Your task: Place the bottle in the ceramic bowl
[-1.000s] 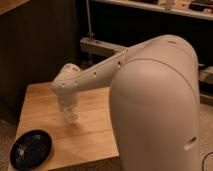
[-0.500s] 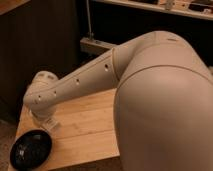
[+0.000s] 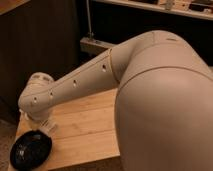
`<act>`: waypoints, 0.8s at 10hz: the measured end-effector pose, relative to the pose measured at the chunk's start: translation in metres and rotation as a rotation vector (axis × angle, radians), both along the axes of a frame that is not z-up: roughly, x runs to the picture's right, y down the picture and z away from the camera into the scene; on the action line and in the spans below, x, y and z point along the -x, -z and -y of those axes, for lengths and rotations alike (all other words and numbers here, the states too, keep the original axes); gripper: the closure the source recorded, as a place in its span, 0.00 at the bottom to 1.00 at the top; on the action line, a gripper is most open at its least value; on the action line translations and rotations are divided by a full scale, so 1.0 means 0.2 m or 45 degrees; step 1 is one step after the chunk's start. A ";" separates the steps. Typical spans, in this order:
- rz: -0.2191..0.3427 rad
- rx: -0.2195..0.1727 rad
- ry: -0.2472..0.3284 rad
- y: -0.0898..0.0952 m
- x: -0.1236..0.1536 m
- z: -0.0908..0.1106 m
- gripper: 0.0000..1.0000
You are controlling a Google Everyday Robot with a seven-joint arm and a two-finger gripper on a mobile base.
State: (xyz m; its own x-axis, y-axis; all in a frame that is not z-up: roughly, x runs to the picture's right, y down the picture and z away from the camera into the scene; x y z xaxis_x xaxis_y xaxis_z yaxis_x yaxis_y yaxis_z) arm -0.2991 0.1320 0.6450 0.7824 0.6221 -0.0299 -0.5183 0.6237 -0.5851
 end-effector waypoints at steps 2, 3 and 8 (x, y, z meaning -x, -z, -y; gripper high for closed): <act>0.013 0.000 0.005 0.00 0.01 -0.01 1.00; 0.059 -0.003 0.028 -0.02 0.03 -0.02 1.00; 0.325 0.017 0.170 -0.09 0.31 -0.24 1.00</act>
State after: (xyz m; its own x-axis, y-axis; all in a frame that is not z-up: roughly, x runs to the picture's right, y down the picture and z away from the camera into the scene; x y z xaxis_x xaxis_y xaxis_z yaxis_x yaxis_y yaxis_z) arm -0.3615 0.1798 0.6629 0.8406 0.5139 0.1713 -0.2668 0.6680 -0.6946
